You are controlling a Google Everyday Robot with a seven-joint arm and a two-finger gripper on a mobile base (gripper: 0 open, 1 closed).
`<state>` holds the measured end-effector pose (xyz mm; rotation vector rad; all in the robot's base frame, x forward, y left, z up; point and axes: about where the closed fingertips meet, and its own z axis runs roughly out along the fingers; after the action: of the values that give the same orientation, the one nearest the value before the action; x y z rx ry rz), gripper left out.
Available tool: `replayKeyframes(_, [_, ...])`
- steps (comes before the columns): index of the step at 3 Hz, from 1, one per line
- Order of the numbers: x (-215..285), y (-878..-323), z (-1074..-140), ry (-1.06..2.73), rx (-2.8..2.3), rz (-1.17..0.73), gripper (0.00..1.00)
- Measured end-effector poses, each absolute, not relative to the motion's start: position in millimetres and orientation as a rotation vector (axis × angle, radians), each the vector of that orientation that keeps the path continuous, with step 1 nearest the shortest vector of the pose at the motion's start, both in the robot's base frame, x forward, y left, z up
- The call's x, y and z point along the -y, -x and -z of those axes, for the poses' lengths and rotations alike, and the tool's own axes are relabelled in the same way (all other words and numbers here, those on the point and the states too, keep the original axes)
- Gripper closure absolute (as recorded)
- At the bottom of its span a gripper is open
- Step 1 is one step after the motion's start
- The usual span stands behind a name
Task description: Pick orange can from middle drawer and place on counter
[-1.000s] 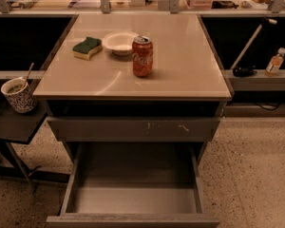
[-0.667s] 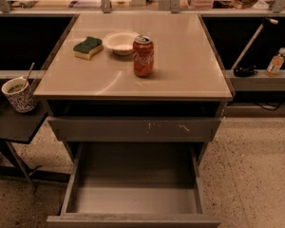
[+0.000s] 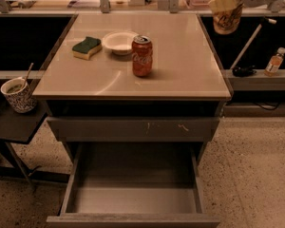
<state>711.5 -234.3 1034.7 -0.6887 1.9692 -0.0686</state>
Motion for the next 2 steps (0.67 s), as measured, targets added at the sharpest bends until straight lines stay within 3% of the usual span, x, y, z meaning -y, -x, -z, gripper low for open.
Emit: replayKeyframes(2, [199.3,-668.9,-999.2,0.741,-2.092,-0.177,1.0])
